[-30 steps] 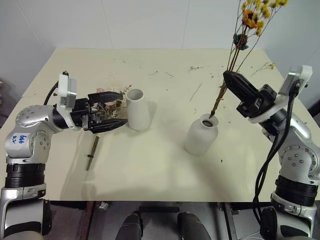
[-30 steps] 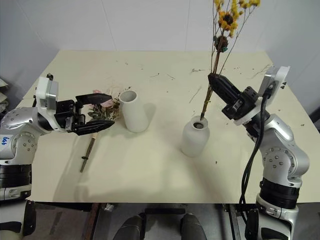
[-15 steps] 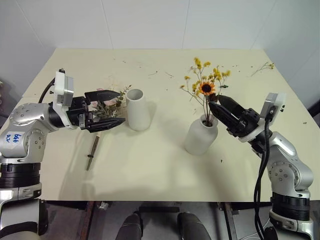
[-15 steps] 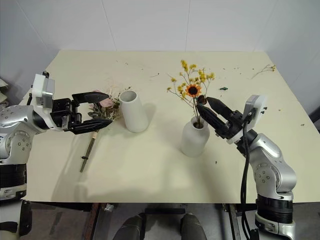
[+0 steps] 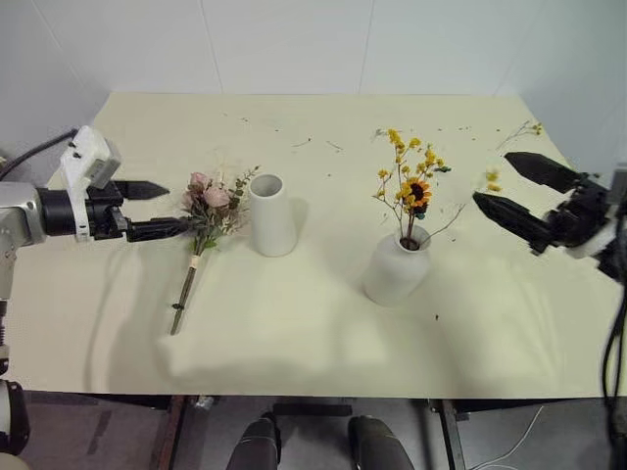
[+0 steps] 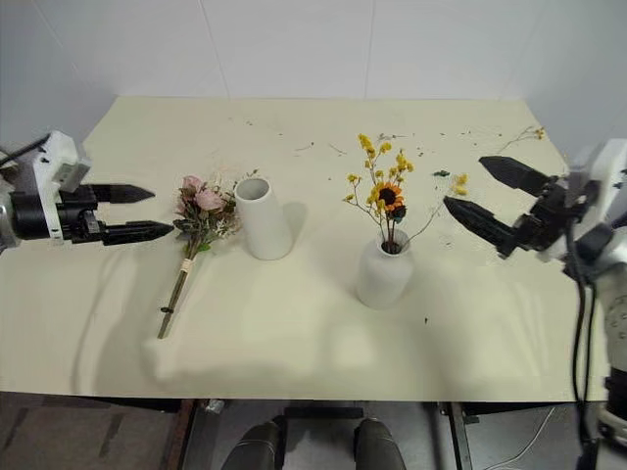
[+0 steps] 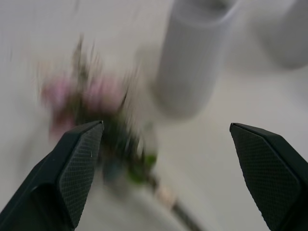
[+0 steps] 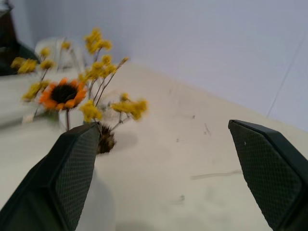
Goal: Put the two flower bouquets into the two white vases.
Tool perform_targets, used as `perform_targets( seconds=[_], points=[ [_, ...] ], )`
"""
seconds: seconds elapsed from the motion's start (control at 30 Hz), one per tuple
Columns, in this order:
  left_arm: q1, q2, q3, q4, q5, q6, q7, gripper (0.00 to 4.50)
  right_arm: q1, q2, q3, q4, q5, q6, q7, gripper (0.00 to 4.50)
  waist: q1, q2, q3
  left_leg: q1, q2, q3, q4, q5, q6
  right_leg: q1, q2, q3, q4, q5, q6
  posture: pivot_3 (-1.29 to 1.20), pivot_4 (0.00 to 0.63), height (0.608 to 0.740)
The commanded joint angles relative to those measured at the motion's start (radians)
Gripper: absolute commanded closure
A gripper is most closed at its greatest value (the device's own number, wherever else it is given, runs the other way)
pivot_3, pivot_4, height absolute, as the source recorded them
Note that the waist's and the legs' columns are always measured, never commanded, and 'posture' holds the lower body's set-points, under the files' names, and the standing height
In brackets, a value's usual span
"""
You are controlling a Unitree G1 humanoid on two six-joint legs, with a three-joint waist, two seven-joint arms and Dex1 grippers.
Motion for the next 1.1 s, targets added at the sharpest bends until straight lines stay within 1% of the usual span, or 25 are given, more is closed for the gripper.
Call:
perform_targets(
  seconds=[0.03, 0.1, 0.23, 0.43, 0.57, 0.67, 0.8, 0.83, 0.87, 1.1],
  points=[
    [-0.023, -0.022, -0.045, -0.020, 0.063, 0.133, 0.111, 0.00, 0.066, -0.094, -0.069, 0.002, 0.016, 0.018, 0.148, 0.03, 0.001, 0.000, 0.000, 0.000, 0.000, 0.000, 0.000, 0.000, 0.000, 0.000, 0.000, 0.000, 0.000, 0.000, 0.000, 0.00, 0.150, 0.740],
    [-0.024, -0.043, -0.051, -0.012, 0.064, 0.155, 0.123, 0.00, 0.085, -0.119, -0.072, -0.003, 0.005, 0.008, 0.178, 0.03, 0.000, -0.001, 0.000, 0.000, 0.000, 0.000, 0.001, 0.000, 0.000, 0.000, 0.000, 0.000, 0.000, 0.000, 0.000, 0.00, 0.150, 0.740],
    [-0.024, -0.083, -0.087, -0.066, 0.074, 0.248, 0.168, 0.00, 0.067, -0.115, -0.088, -0.011, -0.002, -0.037, 0.195, 0.03, -0.008, -0.001, 0.000, 0.000, 0.000, 0.000, 0.002, 0.000, 0.000, 0.000, 0.000, 0.000, 0.001, 0.000, 0.000, 0.00, 0.150, 0.740],
    [-0.015, -0.143, -0.114, -0.073, 0.078, 0.318, 0.223, 0.00, 0.072, -0.106, -0.096, -0.136, 0.095, 0.031, 0.184, 0.03, -0.003, -0.001, 0.000, 0.000, 0.000, 0.000, 0.002, 0.000, 0.000, 0.000, 0.000, 0.000, 0.001, 0.000, 0.000, 0.00, 0.150, 0.740],
    [-0.028, -0.170, -0.126, -0.055, 0.086, 0.346, 0.251, 0.00, 0.020, -0.082, -0.091, -0.167, 0.183, 0.076, 0.130, 0.03, 0.000, -0.001, 0.000, 0.000, -0.001, 0.000, 0.003, 0.000, 0.000, 0.000, -0.001, 0.000, 0.001, 0.000, 0.000, 0.00, 0.150, 0.740],
    [-0.005, -0.215, -0.141, -0.085, 0.078, 0.406, 0.289, 0.00, 0.032, -0.083, -0.077, -0.193, 0.203, 0.092, 0.150, 0.03, 0.000, -0.001, 0.000, 0.000, -0.001, 0.000, 0.003, 0.000, 0.000, 0.001, -0.001, 0.000, 0.001, 0.000, 0.001, 0.00, 0.150, 0.740],
    [0.013, -0.240, -0.142, -0.090, 0.079, 0.418, 0.308, 0.00, 0.048, -0.067, -0.057, -0.209, 0.198, 0.088, 0.153, 0.03, 0.002, -0.002, 0.000, 0.000, -0.001, 0.000, 0.003, 0.000, 0.000, 0.001, -0.002, 0.000, 0.001, 0.000, 0.001, 0.00, 0.150, 0.740],
    [0.017, -0.236, -0.145, -0.080, 0.084, 0.410, 0.306, 0.43, 0.052, -0.064, -0.052, -0.212, 0.194, 0.084, 0.154, 0.00, 0.002, -0.002, 0.000, 0.000, -0.001, 0.000, 0.003, 0.000, 0.000, 0.001, -0.002, 0.000, 0.001, 0.000, 0.001, 0.00, 0.150, 0.740],
    [0.019, -0.231, -0.144, -0.069, 0.087, 0.398, 0.303, 0.56, 0.053, -0.061, -0.048, -0.214, 0.191, 0.081, 0.154, 0.00, 0.001, -0.002, 0.000, 0.000, -0.001, 0.000, 0.004, 0.000, 0.000, 0.001, -0.002, 0.000, 0.001, 0.000, 0.001, 0.00, 0.150, 0.740],
    [0.010, -0.222, -0.145, -0.047, 0.102, 0.368, 0.299, 2.74, 0.053, -0.050, -0.038, -0.211, 0.184, 0.066, 0.163, 0.00, 0.001, -0.002, 0.000, 0.000, -0.001, 0.000, 0.004, 0.000, 0.000, 0.001, -0.002, 0.000, 0.001, 0.000, 0.001, 0.00, 0.150, 0.740]
  ],
)
